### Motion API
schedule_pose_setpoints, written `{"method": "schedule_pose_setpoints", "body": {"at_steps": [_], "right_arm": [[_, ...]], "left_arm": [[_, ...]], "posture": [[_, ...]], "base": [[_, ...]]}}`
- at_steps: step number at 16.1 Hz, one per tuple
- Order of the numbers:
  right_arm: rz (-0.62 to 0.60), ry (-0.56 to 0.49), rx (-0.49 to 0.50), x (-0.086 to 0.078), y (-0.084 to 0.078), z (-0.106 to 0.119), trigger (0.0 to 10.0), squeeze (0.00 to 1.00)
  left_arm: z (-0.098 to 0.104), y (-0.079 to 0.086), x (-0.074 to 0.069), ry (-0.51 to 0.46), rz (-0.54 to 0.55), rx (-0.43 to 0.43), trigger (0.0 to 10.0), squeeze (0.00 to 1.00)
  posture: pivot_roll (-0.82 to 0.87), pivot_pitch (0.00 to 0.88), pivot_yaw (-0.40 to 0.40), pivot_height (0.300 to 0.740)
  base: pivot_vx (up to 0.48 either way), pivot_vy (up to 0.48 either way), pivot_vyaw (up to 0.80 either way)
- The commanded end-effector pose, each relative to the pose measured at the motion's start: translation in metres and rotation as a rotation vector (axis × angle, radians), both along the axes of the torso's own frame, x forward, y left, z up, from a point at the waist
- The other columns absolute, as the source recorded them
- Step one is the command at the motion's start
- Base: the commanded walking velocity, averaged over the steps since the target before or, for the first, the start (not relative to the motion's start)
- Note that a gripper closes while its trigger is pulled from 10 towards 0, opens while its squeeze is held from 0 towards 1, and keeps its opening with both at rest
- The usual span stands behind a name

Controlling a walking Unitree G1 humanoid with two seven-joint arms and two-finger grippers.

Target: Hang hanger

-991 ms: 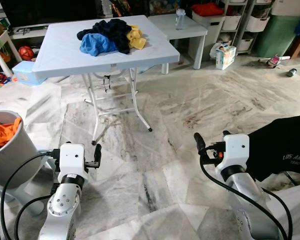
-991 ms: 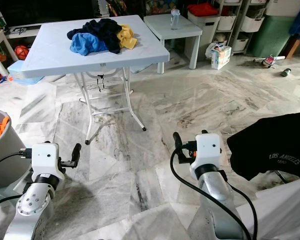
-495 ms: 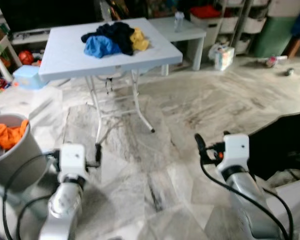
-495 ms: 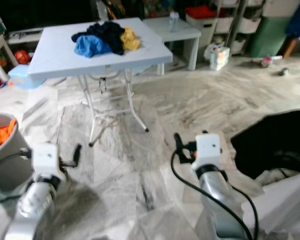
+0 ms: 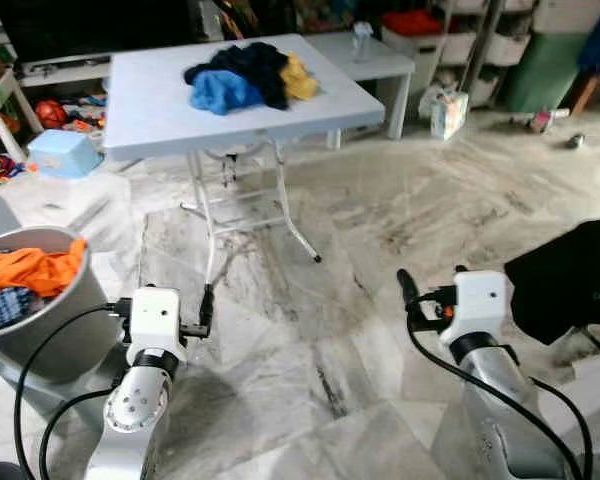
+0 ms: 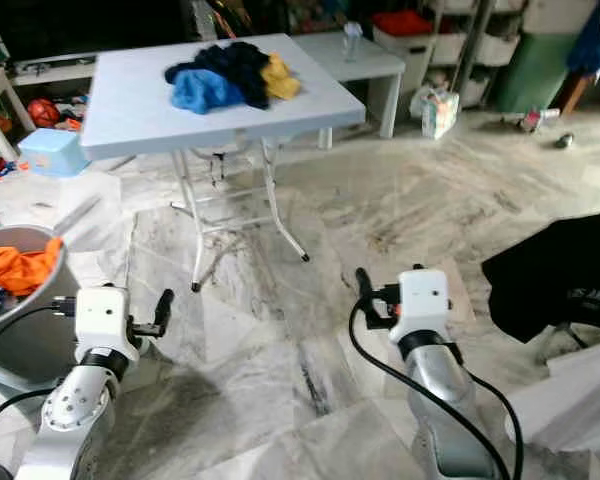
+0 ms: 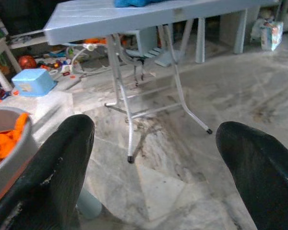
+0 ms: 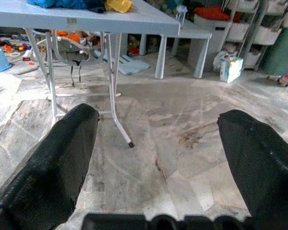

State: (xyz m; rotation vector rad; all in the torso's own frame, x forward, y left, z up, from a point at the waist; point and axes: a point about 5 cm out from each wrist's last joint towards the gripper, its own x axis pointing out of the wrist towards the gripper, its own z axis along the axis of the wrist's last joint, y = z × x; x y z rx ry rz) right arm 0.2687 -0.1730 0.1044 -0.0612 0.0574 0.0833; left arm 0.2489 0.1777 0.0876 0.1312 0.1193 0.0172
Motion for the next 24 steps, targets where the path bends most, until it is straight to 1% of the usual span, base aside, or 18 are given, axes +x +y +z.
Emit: {"method": "schedule_pose_setpoints", "body": {"at_steps": [1,3,4,6,8,10,16,22,24], "right_arm": [[0.017,-0.018,0.014,0.0016,0.0071,0.0042,10.0,0.0],[0.015,-0.02,0.025,0.0016,0.0071,0.0044,10.0,0.0],[0.016,-0.023,0.032,0.0018,0.0073,0.005,10.0,0.0],[0.034,-0.031,0.011,0.0016,0.0086,0.0065,10.0,0.0],[0.053,-0.035,-0.006,0.0007,0.0104,0.0071,10.0,0.0],[0.057,-0.035,0.003,0.0004,0.0116,0.007,10.0,0.0],[0.064,-0.028,0.015,0.0003,0.0121,0.0064,10.0,0.0],[0.067,-0.027,0.029,0.0007,0.0138,0.0067,10.0,0.0],[0.072,-0.03,0.019,0.0015,0.013,0.0077,10.0,0.0]], "left_arm": [[0.0005,0.0096,-0.0012,0.005,0.032,0.02,10.0,0.0],[0.0014,0.0103,-0.001,0.001,0.038,0.031,10.0,0.0],[0.003,0.0117,-0.002,-0.004,0.016,0.045,10.0,0.0],[0.0029,0.0137,-0.0033,0.002,0.022,0.03,10.0,0.0],[0.0058,0.0128,-0.0029,-0.006,0.015,-0.007,10.0,0.0],[0.0063,0.0102,-0.0022,-0.005,-0.001,-0.045,10.0,0.0],[0.004,0.009,-0.0033,0.017,-0.009,-0.072,10.0,0.0],[0.0044,0.0083,-0.0029,0.02,-0.02,-0.083,10.0,0.0],[0.0046,0.0074,-0.0028,0.018,-0.018,-0.089,10.0,0.0]], "posture": [[-0.01,0.033,-0.022,0.74],[-0.01,0.036,-0.023,0.74],[-0.01,0.037,-0.022,0.74],[-0.01,0.037,-0.021,0.74],[-0.01,0.038,-0.024,0.74],[-0.01,0.04,-0.025,0.74],[-0.01,0.041,-0.026,0.74],[-0.01,0.042,-0.027,0.74],[-0.01,0.041,-0.03,0.74]], "base": [[0.0,0.39,0.0],[0.0,0.193,0.0],[0.0,0.0,0.0],[0.0,0.0,0.0],[0.0,0.0,0.73],[0.0,0.0,0.8],[0.0,0.0,0.8],[0.0,0.0,0.0],[0.0,0.0,0.0]]}}
